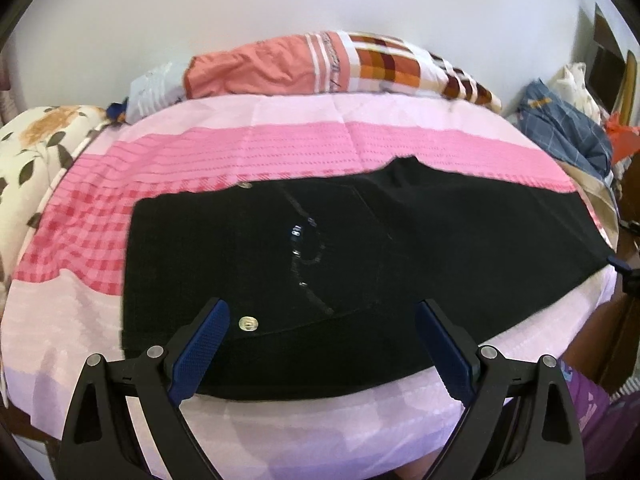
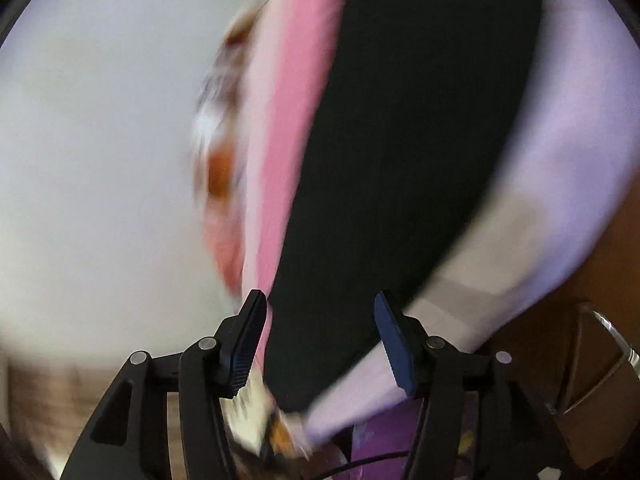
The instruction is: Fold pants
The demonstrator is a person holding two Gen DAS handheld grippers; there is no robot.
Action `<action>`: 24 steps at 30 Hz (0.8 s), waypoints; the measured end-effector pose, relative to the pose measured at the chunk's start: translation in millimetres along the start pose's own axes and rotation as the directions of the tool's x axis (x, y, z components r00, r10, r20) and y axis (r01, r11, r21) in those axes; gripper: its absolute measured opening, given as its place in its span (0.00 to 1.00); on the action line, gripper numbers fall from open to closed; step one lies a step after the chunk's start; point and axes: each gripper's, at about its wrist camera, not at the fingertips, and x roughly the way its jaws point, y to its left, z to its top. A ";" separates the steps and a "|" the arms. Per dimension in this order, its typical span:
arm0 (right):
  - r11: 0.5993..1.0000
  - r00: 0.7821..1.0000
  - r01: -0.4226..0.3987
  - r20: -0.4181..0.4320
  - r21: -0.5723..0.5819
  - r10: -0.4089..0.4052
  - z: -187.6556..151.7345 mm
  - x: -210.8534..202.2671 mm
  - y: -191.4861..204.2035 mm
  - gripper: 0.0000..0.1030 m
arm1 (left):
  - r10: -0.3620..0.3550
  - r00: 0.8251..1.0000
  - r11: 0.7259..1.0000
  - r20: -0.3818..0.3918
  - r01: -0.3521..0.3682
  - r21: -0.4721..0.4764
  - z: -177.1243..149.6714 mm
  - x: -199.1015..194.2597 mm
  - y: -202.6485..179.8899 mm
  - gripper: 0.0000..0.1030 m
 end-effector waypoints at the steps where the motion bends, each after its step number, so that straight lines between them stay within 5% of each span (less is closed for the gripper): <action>1: 0.999 0.999 -0.019 -0.037 -0.047 0.017 -5.1 14.3 11.1 0.53 | 0.013 1.000 1.000 0.013 -0.013 -0.010 -1.1 -1.9 4.1 0.91; 2: 0.990 0.991 -0.062 -0.123 -0.127 0.047 -17.7 45.1 30.0 0.53 | 0.024 0.999 0.999 0.023 -0.023 -0.030 -2.2 -3.8 10.3 0.91; 6: 0.920 0.958 0.020 -0.256 -0.392 -0.130 -53.0 123.8 73.5 0.53 | 0.101 0.994 0.988 0.043 -0.095 -0.122 -8.0 -14.8 38.3 0.91; 12: 0.704 0.900 0.006 -0.303 -0.710 -0.314 -108.5 195.1 124.7 0.48 | 0.101 0.994 0.925 0.026 -0.085 -0.371 -28.6 -42.2 115.3 0.91; 15: 0.622 0.899 0.003 -0.270 -0.783 -0.344 -122.6 213.3 138.0 0.45 | 0.100 0.995 0.891 0.021 -0.080 -0.447 -40.9 -50.9 141.1 0.91; 19: 0.626 0.874 0.020 -0.291 -0.779 -0.390 -125.1 240.7 132.5 0.42 | 0.113 0.994 0.845 -0.011 -0.102 -0.525 -57.1 -52.1 167.8 0.91; 21: 0.637 0.832 0.017 -0.343 -0.771 -0.437 -131.8 256.0 117.9 0.42 | 0.089 0.996 0.824 -0.020 -0.085 -0.561 -63.7 -48.2 174.5 0.91; 23: 0.605 0.833 -0.008 -0.340 -0.796 -0.436 -138.4 253.9 122.0 0.41 | 0.086 0.996 0.817 -0.036 -0.091 -0.569 -67.2 -44.9 177.6 0.91; 24: 0.625 0.825 -0.051 -0.386 -0.779 -0.414 -138.1 250.7 125.0 0.41 | 0.096 0.994 0.819 -0.045 -0.105 -0.564 -67.9 -44.1 177.7 0.91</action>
